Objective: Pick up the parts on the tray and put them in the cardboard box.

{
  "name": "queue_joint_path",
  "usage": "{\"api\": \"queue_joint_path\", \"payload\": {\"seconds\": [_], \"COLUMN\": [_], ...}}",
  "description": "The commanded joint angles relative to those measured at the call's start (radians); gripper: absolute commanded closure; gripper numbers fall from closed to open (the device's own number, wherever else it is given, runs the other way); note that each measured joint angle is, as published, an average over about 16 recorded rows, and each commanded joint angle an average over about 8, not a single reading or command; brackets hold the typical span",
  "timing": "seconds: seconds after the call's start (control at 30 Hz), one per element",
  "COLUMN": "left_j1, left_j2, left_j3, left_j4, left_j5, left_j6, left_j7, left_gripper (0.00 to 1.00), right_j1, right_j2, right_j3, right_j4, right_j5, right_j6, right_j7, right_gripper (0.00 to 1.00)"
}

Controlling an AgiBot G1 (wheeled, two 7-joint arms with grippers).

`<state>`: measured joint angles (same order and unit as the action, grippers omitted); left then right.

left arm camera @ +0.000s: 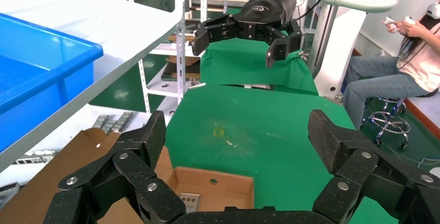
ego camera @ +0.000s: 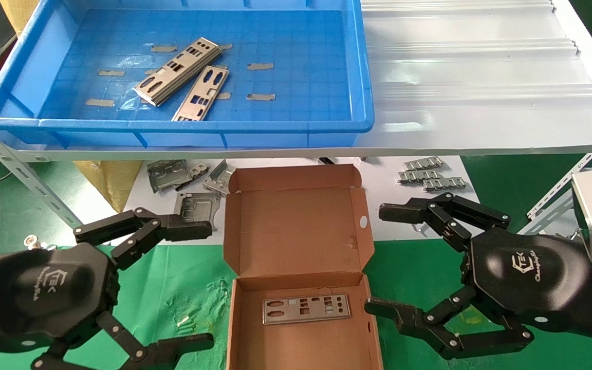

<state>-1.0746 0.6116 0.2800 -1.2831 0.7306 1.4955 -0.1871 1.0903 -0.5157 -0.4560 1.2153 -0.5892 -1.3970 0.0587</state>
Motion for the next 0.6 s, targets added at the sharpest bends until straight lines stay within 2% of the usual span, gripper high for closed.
{"api": "queue_joint_path", "payload": {"seconds": [0.03, 0.6], "left_j1": [0.0, 0.0], "left_j2": [0.0, 0.0], "left_j3": [0.0, 0.0], "left_j4": [0.0, 0.0], "left_j5": [0.0, 0.0], "left_j6": [0.0, 0.0], "left_j7": [0.0, 0.0], "left_gripper": [0.0, 0.0], "right_j1": [0.0, 0.0], "right_j2": [0.0, 0.0], "right_j3": [0.0, 0.0], "right_j4": [0.0, 0.0], "right_j5": [0.0, 0.0], "right_j6": [0.0, 0.0], "right_j7": [0.0, 0.0], "right_gripper": [0.0, 0.0]}}
